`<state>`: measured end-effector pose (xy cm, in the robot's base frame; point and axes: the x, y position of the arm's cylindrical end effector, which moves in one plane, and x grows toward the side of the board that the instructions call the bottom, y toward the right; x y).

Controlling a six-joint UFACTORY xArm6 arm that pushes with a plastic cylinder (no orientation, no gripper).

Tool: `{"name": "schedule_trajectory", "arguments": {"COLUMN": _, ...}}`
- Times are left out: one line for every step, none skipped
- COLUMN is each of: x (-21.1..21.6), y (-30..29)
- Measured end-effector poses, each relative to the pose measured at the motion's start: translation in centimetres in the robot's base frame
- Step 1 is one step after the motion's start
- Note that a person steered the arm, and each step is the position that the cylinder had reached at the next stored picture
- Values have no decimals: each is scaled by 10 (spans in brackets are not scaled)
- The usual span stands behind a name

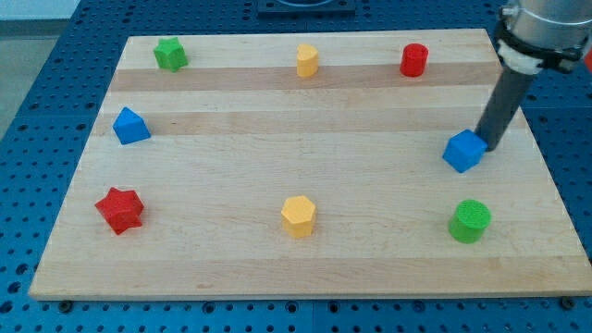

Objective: Place the yellow hexagon in between the green circle and blue cube

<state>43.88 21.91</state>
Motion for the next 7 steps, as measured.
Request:
{"name": "schedule_trajectory", "arguments": {"x": 2, "y": 5}}
{"name": "schedule_trajectory", "arguments": {"x": 2, "y": 5}}
{"name": "schedule_trajectory", "arguments": {"x": -7, "y": 17}}
{"name": "schedule_trajectory", "arguments": {"x": -5, "y": 36}}
{"name": "schedule_trajectory", "arguments": {"x": 75, "y": 79}}
{"name": "schedule_trajectory", "arguments": {"x": 137, "y": 88}}
{"name": "schedule_trajectory", "arguments": {"x": 148, "y": 1}}
